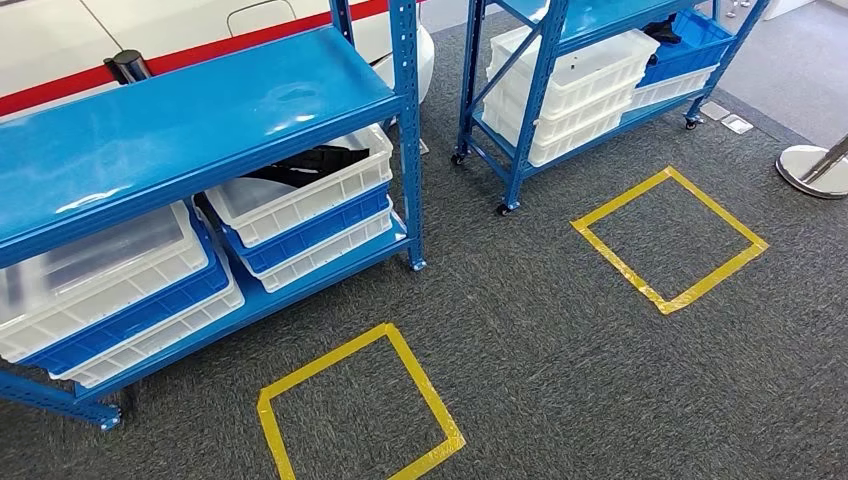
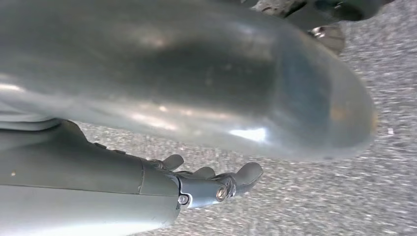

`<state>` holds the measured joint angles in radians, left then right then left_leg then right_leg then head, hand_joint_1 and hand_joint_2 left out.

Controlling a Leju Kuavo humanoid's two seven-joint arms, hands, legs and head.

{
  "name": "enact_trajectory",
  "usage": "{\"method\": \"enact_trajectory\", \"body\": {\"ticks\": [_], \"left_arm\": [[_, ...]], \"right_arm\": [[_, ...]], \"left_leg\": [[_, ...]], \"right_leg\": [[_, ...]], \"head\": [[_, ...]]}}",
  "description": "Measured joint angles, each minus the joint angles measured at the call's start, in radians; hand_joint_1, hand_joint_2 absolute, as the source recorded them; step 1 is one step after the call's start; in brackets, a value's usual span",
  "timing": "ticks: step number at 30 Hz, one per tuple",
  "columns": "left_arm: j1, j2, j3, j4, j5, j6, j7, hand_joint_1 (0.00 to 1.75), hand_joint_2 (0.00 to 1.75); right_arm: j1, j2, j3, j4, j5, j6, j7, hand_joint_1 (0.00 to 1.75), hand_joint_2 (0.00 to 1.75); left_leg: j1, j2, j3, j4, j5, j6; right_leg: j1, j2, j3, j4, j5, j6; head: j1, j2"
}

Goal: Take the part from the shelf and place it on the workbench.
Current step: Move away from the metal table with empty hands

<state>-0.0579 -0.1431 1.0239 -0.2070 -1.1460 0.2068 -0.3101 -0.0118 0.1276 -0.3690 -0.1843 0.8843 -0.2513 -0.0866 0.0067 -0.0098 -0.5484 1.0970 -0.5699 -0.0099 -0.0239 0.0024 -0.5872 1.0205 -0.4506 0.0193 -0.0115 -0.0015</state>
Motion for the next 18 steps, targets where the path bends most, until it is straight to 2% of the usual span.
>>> {"method": "enact_trajectory", "body": {"ticks": [2, 3, 4, 5, 6, 7, 8, 9, 11, 13, 14, 15, 16, 18], "left_arm": [[0.0, 0.0, 0.0, 0.0, 0.0, 0.0, 0.0, 0.0, 0.0], [0.001, 0.0, 0.0, 0.0, 0.0, 0.0, 0.0, 0.0, 0.0], [0.001, 0.0, 0.0, 0.0, 0.0, 0.0, 0.0, 0.0, 0.0], [0.002, 0.0, 0.0, 0.0, 0.0, 0.0, 0.0, 0.0, 0.0], [0.002, 0.001, 0.0, 0.0, 0.0, 0.0, 0.0, 0.0, 0.0], [0.002, 0.001, 0.0, 0.0, 0.0, 0.0, 0.0, 0.0, 0.0], [0.002, 0.002, 0.0, 0.0, 0.0, 0.0, 0.0, 0.0, 0.0], [0.001, 0.002, 0.0, 0.0, 0.0, 0.0, 0.0, 0.0, 0.0], [0.0, 0.002, 0.0, 0.0, 0.0, 0.0, 0.0, 0.0, 0.0], [0.0, 0.002, 0.0, 0.0, 0.0, 0.0, 0.0, 0.0, 0.0], [0.0, 0.002, 0.0, 0.0, 0.001, 0.0, 0.0, 0.0, 0.0], [0.001, 0.002, 0.0, 0.0, 0.001, 0.0, 0.0, 0.0, 0.0], [0.0, 0.002, 0.0, 0.0, 0.001, 0.001, 0.0, 0.0, 0.0], [0.0, 0.002, 0.0, 0.0, 0.001, 0.004, 0.0, 0.0, 0.0]], "right_arm": [[0.0, 0.001, 0.0, 0.0, 0.0, 0.0, 0.0, 0.0, 0.0], [0.0, 0.001, 0.0, 0.0, 0.0, 0.0, 0.0, 0.0, 0.0], [0.0, 0.001, 0.0, 0.0, 0.0, 0.0, 0.0, 0.0, 0.0], [0.001, 0.001, 0.0, 0.0, 0.0, 0.0, 0.0, 0.0, 0.0], [0.001, 0.002, 0.0, 0.0, 0.0, 0.0, 0.0, 0.0, 0.0], [0.002, 0.002, 0.0, 0.0, 0.0, 0.0, 0.0, 0.0, 0.0], [0.001, 0.002, 0.0, 0.0, 0.0, 0.0, 0.0, 0.0, 0.0], [0.0, 0.003, 0.0, 0.0, 0.0, 0.0, 0.0, 0.0, 0.0], [-0.001, 0.003, 0.0, 0.0, 0.0, 0.0, 0.0, 0.0, 0.0], [-0.001, 0.003, 0.0, 0.0, 0.001, 0.0, 0.0, 0.0, 0.0], [-0.001, 0.003, 0.0, 0.0, 0.001, 0.0, 0.0, 0.0, 0.0], [-0.001, 0.003, 0.0, 0.0, 0.001, -0.001, 0.0, 0.0, 0.0], [-0.001, 0.003, 0.0, 0.0, 0.002, -0.001, 0.0, 0.0, 0.0], [0.0, 0.003, 0.0, 0.0, 0.004, -0.002, -0.001, 0.0, 0.0]], "left_leg": [[0.002, 0.002, -0.07, 0.13, -0.051, -0.006], [0.003, 0.002, -0.105, 0.183, -0.063, -0.008], [0.005, 0.002, -0.128, 0.208, -0.056, -0.01], [0.007, 0.003, -0.133, 0.196, -0.03, -0.011], [0.009, 0.004, -0.119, 0.147, 0.013, -0.011], [0.011, 0.005, -0.094, 0.081, 0.056, -0.009], [0.01, 0.006, -0.068, 0.019, 0.084, -0.008], [0.008, 0.006, -0.049, -0.026, 0.099, -0.004], [0.001, 0.004, -0.036, -0.052, 0.093, 0.005], [0.002, 0.002, -0.032, -0.059, 0.093, 0.017], [0.004, 0.002, -0.029, -0.064, 0.095, 0.024], [0.007, 0.002, -0.025, -0.068, 0.096, 0.03], [0.007, 0.003, -0.023, -0.07, 0.095, 0.034], [0.007, 0.003, -0.021, -0.07, 0.091, 0.039]], "right_leg": [[0.002, -0.001, 0.013, -0.001, -0.009, -0.013], [0.003, -0.001, 0.019, -0.001, -0.013, -0.016], [0.003, 0.0, 0.026, -0.001, -0.018, -0.018], [0.003, 0.002, 0.033, -0.001, -0.023, -0.017], [0.003, 0.005, 0.042, -0.001, -0.028, -0.015], [0.003, 0.007, 0.048, -0.001, -0.035, -0.011], [0.006, 0.008, 0.054, 0.0, -0.041, -0.006], [0.008, 0.009, 0.056, 0.0, -0.047, 0.0], [0.011, 0.009, 0.058, -0.005, -0.053, 0.013], [0.009, 0.008, 0.06, -0.003, -0.058, 0.023], [0.009, 0.007, 0.052, 0.015, -0.066, 0.026], [0.009, 0.006, 0.032, 0.054, -0.083, 0.026], [0.008, 0.005, -0.001, 0.112, -0.105, 0.024], [0.007, 0.005, -0.083, 0.24, -0.144, 0.024]], "head": [[-0.002, 0.0], [-0.002, 0.0], [-0.002, 0.0], [-0.002, 0.0], [-0.002, 0.0], [-0.002, 0.0], [-0.003, 0.0], [-0.003, 0.0], [-0.003, 0.0], [-0.003, 0.0], [-0.002, 0.0], [-0.001, 0.0], [0.0, 0.0], [0.001, 0.0]]}}
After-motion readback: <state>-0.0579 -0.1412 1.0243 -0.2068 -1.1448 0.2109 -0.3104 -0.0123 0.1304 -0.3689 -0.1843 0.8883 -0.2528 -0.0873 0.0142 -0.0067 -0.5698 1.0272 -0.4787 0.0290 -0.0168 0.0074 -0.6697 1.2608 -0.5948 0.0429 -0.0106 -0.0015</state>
